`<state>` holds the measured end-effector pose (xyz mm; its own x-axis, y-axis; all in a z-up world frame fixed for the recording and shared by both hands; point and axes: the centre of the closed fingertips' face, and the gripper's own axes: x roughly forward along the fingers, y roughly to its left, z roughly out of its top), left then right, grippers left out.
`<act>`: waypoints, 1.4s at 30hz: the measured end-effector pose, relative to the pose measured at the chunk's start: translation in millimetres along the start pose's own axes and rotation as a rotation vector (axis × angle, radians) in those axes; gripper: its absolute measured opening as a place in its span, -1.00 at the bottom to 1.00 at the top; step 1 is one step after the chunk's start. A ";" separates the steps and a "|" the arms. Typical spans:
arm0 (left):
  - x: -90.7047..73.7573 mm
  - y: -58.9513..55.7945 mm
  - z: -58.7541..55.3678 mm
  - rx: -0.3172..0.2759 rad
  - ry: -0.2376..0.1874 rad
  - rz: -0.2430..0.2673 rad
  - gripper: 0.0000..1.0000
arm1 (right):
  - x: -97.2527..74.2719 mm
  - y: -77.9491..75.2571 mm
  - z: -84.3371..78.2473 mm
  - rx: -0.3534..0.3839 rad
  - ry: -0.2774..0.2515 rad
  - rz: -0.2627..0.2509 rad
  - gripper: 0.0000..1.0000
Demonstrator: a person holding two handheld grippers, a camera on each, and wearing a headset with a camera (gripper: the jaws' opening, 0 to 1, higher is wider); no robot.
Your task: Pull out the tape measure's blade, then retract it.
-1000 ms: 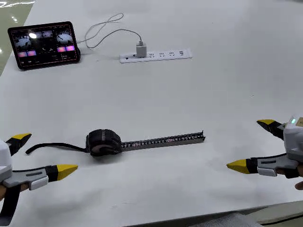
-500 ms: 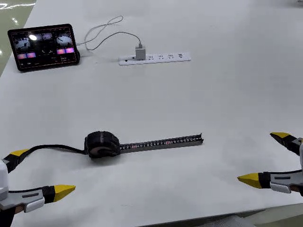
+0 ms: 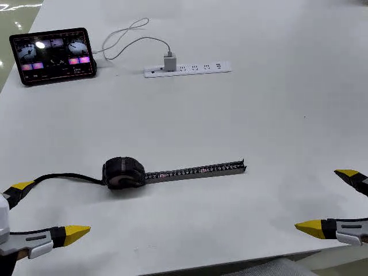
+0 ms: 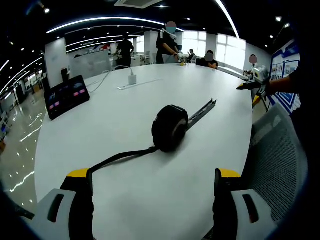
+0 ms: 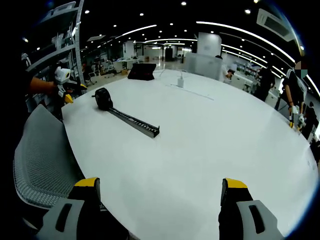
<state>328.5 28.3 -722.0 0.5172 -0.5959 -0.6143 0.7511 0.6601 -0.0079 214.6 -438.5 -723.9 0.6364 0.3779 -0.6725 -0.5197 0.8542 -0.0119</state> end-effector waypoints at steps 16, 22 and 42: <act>1.7 -2.2 -4.2 0.015 0.031 -0.010 0.98 | -2.0 -0.3 -2.8 -0.018 0.027 -0.012 0.98; 4.9 -0.8 -0.4 0.003 0.035 -0.010 0.98 | -2.6 -1.4 -1.0 -0.031 0.034 -0.008 0.98; 35.1 -21.0 39.8 -0.038 0.012 0.011 0.98 | 17.5 -16.6 34.4 -0.180 0.107 0.067 0.98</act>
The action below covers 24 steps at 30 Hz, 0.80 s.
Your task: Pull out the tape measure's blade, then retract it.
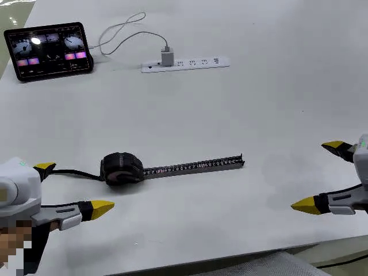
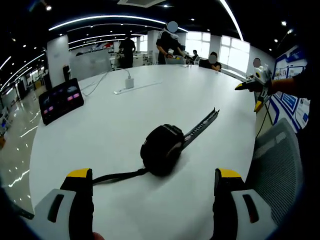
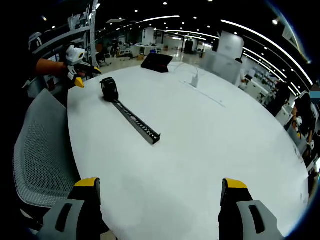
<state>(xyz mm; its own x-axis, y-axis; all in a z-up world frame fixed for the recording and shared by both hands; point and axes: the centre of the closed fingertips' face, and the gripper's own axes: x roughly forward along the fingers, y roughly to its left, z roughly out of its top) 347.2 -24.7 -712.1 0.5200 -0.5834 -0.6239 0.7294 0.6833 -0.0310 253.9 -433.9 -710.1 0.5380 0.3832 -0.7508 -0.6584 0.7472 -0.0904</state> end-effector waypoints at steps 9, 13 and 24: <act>11.2 -3.2 8.0 -0.086 -0.025 0.008 0.98 | 15.9 -5.8 10.1 -0.040 0.022 0.042 0.98; 15.5 3.0 6.2 -0.049 0.009 0.066 0.98 | 19.0 -8.4 18.5 -0.040 0.008 0.053 0.98; 25.7 0.5 19.6 -0.116 -0.030 0.113 0.98 | 29.3 -17.7 36.5 -0.123 0.032 0.076 0.98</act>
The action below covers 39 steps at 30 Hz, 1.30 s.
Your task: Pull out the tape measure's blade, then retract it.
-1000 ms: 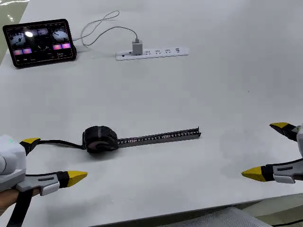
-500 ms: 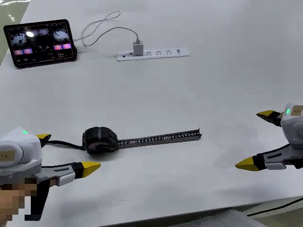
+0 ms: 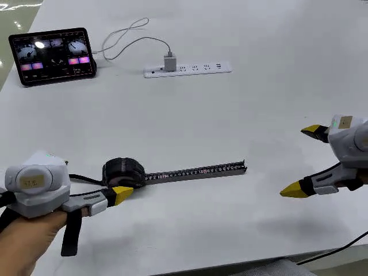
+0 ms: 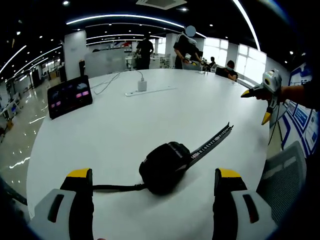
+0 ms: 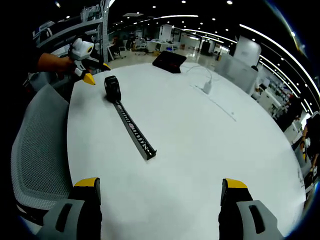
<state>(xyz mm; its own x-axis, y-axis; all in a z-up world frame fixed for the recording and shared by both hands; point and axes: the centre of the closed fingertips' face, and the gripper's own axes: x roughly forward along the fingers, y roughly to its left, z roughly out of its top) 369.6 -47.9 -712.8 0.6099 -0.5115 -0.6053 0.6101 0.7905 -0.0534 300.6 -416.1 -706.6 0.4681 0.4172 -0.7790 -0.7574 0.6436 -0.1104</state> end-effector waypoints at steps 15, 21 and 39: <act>15.0 -8.7 6.8 -0.079 -0.071 0.081 0.98 | 23.1 -7.8 14.5 -0.070 0.038 0.056 0.98; 23.3 -15.2 15.3 -0.080 -0.082 0.104 0.98 | 34.8 -8.4 23.3 -0.111 0.059 0.093 0.98; 41.6 -15.0 20.3 -0.133 -0.121 0.196 0.98 | 76.7 -2.1 32.0 -0.266 0.132 0.191 0.98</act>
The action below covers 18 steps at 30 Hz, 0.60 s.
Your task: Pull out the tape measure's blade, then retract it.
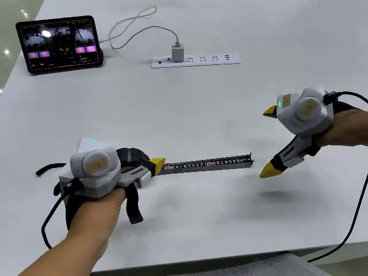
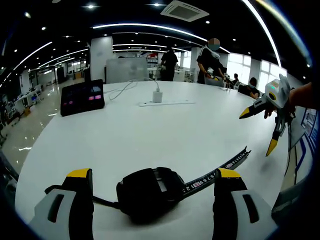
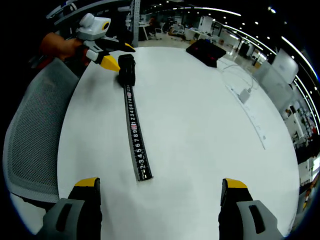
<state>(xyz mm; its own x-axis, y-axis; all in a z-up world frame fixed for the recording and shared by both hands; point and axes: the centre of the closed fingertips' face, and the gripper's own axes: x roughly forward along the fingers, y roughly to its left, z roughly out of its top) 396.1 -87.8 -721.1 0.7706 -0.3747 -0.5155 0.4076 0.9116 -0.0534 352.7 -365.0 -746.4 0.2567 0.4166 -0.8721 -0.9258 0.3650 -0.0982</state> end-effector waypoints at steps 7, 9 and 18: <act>2.9 -2.6 -2.6 -0.004 -0.029 -0.002 0.98 | 9.8 -0.2 -2.8 -0.044 0.012 0.017 0.98; 3.6 -2.5 -4.4 -0.002 -0.034 -0.003 0.98 | 12.1 1.6 -2.2 -0.045 0.014 0.024 0.98; 5.7 -1.3 -9.5 -0.001 -0.038 -0.013 0.98 | 20.3 14.1 -1.6 -0.063 0.015 0.071 0.93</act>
<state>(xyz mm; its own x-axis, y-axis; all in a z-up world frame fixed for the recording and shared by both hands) 395.3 -89.5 -732.1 0.7833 -0.3924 -0.4821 0.4171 0.9069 -0.0604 344.4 -352.7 -766.3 0.1861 0.4267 -0.8850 -0.9573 0.2816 -0.0655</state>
